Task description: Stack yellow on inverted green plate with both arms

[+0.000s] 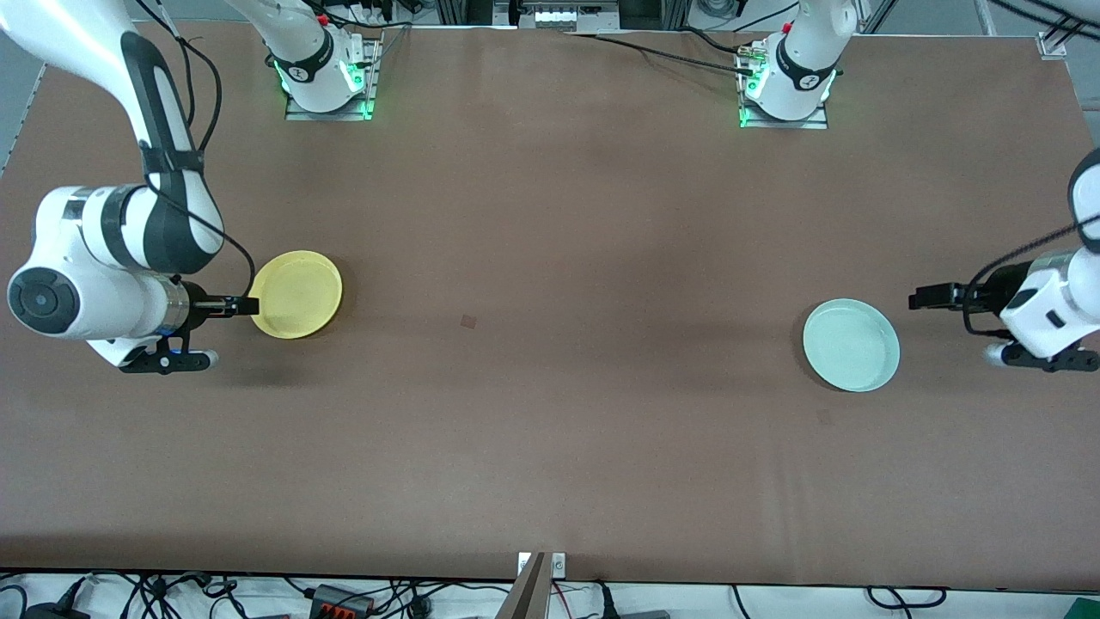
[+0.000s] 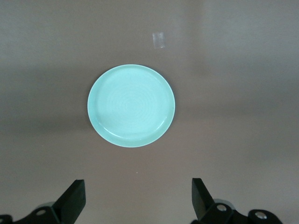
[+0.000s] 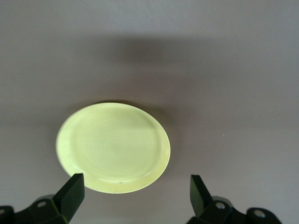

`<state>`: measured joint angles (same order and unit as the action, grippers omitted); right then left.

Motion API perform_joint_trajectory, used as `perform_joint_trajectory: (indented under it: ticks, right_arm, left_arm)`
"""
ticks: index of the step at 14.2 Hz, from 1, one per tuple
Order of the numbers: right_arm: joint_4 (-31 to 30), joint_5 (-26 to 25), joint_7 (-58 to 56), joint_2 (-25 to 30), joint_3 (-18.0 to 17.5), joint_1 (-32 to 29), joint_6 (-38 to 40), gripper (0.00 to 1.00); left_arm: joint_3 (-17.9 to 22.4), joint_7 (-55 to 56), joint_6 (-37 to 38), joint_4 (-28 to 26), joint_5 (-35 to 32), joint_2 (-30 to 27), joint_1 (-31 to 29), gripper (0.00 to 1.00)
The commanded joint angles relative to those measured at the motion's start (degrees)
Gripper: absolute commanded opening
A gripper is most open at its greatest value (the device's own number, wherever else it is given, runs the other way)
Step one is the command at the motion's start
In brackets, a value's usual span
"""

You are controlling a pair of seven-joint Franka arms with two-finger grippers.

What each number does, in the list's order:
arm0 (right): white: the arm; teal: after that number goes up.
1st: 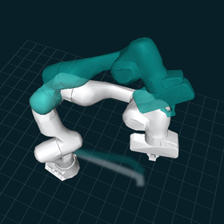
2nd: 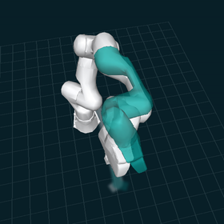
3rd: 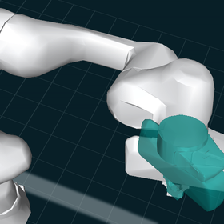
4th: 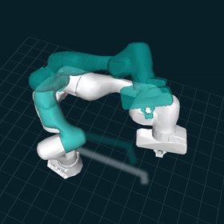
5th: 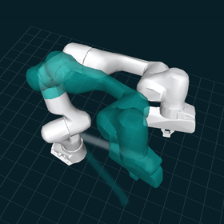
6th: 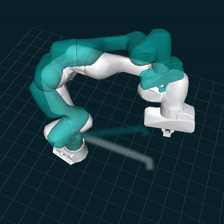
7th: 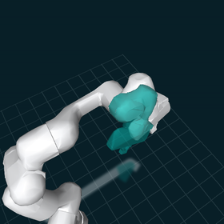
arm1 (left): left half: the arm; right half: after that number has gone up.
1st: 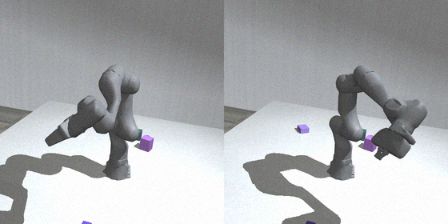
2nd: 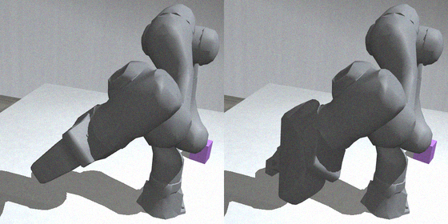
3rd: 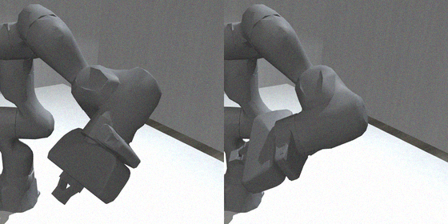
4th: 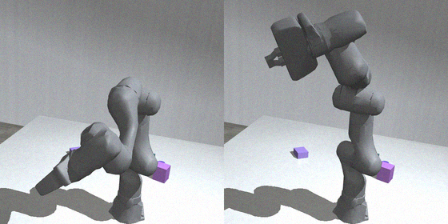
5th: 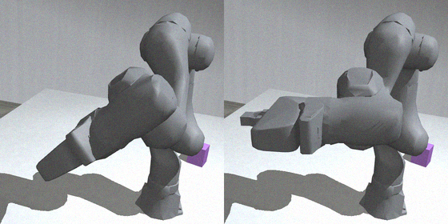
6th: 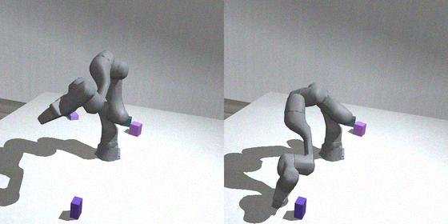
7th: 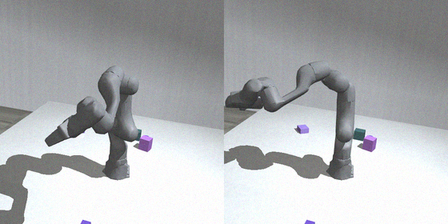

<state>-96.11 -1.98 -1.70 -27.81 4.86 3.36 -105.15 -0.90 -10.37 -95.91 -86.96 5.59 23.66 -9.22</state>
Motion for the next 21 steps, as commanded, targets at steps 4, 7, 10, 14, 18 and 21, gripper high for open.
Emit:
perform_joint_trajectory:
  ticks: [4, 7, 10, 14, 18, 21]
  right_arm:
    - [0.49, 1.36, -0.49, -7.6, -0.55, -4.76, -0.32, 1.0]
    - [0.05, 2.5, -0.84, -8.57, -0.73, -5.74, -0.5, 1.0]
    - [0.05, 5.05, -2.25, -10.5, -0.73, -7.05, -0.5, 0.97]
    - [-0.04, 5.05, -2.34, -11.74, -0.73, -7.23, -1.29, 0.86]
    - [-0.39, 5.05, -2.34, -11.83, -0.73, -7.32, -0.5, 0.57]
    - [-0.74, 5.05, -2.34, -11.83, -0.81, -7.14, 0.03, 0.31]
  left_arm:
    - [-0.24, -9.39, -17.61, -7.42, 1.53, 6.39, -4.22, 1.0]
    - [-0.33, -13.43, -22.99, -8.93, 1.61, 9.72, -6.24, 1.0]
    - [-0.5, -16.78, -25.11, -9.1, 1.79, 12.28, -7.56, 0.98]
    - [-0.68, -20.21, -25.29, -9.72, 2.92, 14.39, -7.92, 0.87]
    - [-0.68, -23.81, -27.05, -9.72, 5.21, 16.06, -8.45, 0.64]
    - [-0.68, -24.87, -27.14, -9.72, 6.18, 16.76, -8.71, 0.45]
